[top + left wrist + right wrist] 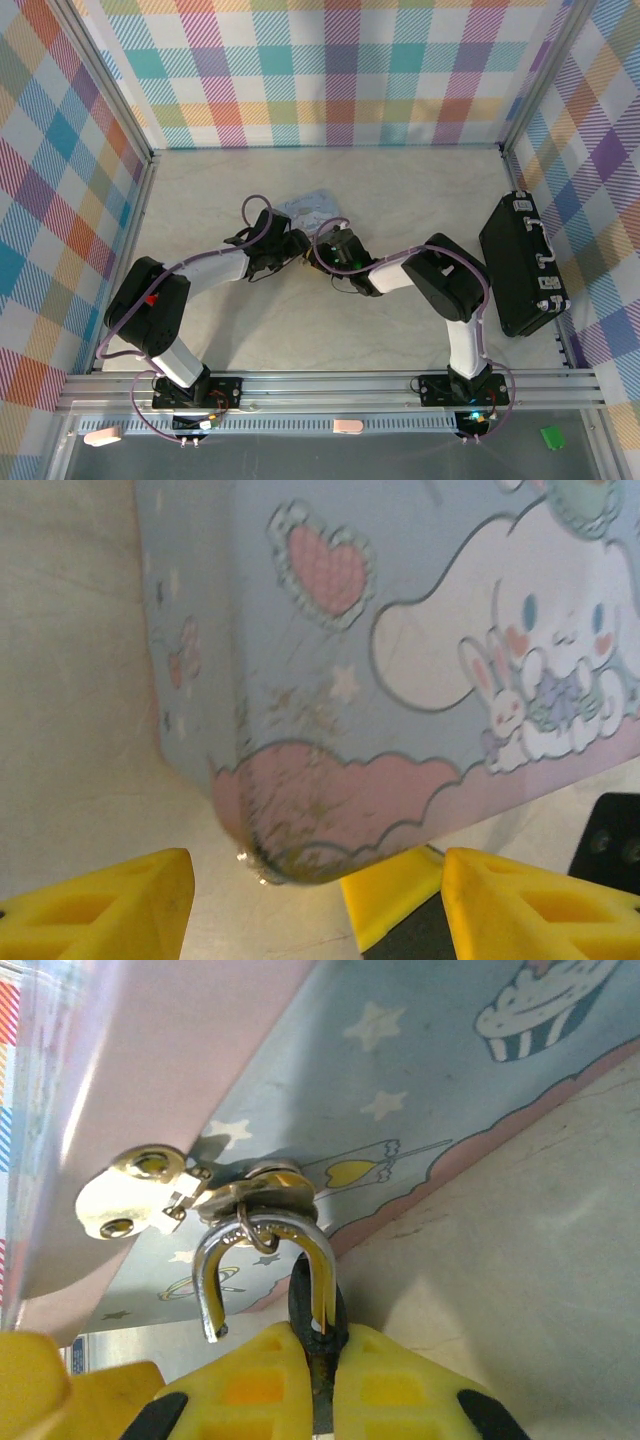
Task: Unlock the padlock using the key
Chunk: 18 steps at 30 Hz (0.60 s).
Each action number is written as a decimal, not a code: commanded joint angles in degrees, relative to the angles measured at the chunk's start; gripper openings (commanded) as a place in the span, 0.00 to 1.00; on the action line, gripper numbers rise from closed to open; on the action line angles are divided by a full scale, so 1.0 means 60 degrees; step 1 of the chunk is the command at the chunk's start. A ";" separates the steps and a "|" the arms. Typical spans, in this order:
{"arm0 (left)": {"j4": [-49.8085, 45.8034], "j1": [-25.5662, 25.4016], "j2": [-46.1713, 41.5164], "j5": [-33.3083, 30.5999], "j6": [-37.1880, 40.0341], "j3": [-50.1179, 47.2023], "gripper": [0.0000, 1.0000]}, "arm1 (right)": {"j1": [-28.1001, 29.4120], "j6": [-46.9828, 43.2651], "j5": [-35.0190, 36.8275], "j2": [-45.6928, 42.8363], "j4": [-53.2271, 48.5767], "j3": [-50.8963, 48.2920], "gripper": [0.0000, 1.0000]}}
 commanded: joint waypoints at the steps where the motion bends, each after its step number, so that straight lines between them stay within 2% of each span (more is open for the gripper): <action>1: -0.0445 -0.0084 0.0001 -0.0013 -0.0034 -0.0136 0.66 | -0.0005 0.0161 0.0404 -0.0235 0.0233 -0.0343 0.00; 9: -0.0369 -0.0069 0.0049 0.0021 -0.0026 -0.0041 0.66 | 0.0000 0.0861 0.0431 -0.0357 0.0789 -0.0707 0.00; 18: -0.0178 0.0024 -0.0826 -0.0208 0.0688 0.0107 0.70 | -0.0040 0.1705 0.0220 -0.0250 0.1751 -0.0600 0.00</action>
